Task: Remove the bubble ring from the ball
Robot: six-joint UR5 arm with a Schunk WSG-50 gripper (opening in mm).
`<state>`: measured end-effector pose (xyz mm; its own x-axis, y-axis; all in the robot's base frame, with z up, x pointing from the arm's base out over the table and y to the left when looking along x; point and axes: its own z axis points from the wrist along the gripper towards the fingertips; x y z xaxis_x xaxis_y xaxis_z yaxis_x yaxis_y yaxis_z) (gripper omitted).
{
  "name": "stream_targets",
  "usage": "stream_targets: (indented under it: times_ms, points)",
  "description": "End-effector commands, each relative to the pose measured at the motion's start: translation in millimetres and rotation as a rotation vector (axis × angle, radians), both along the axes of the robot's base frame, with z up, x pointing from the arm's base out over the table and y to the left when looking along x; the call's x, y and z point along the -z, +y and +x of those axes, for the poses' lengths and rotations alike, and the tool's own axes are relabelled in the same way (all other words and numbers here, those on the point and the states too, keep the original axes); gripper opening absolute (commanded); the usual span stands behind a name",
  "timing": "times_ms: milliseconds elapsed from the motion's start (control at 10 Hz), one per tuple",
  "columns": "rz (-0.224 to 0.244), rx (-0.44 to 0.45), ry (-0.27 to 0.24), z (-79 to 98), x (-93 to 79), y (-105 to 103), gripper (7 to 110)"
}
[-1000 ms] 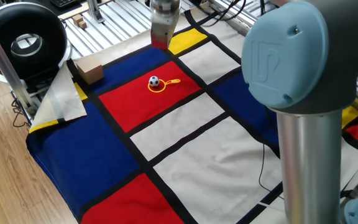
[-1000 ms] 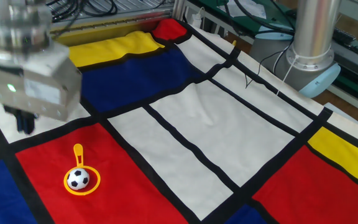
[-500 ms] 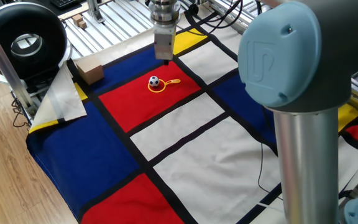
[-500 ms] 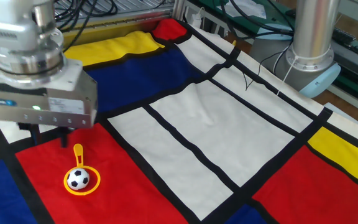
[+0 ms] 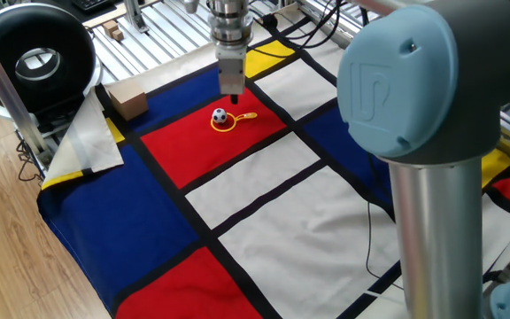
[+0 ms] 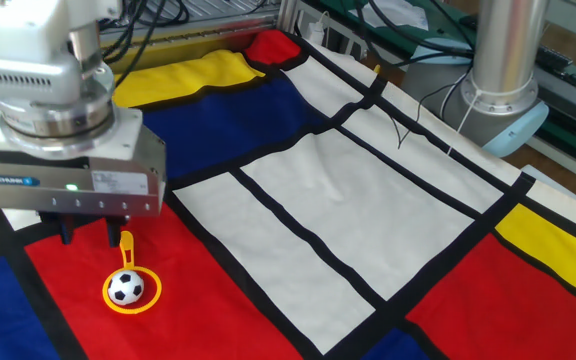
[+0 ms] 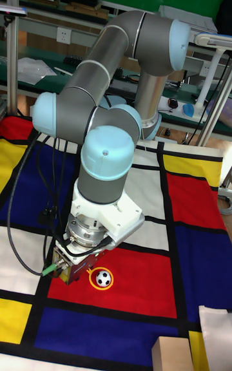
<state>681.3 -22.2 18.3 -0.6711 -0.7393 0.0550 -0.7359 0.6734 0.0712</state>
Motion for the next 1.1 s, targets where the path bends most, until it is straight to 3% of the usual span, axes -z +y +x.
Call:
stream_targets:
  times_ms: [0,400,600,1000]
  points:
    - [-0.013,0.024,0.038,-9.9,7.1,5,22]
    - [-0.065,0.021,0.01,-2.5,4.1,-8,22]
    - [-0.049,0.002,-0.037,9.3,5.2,-5,22]
    - [-0.06,-0.039,-0.081,20.4,5.4,-8,22]
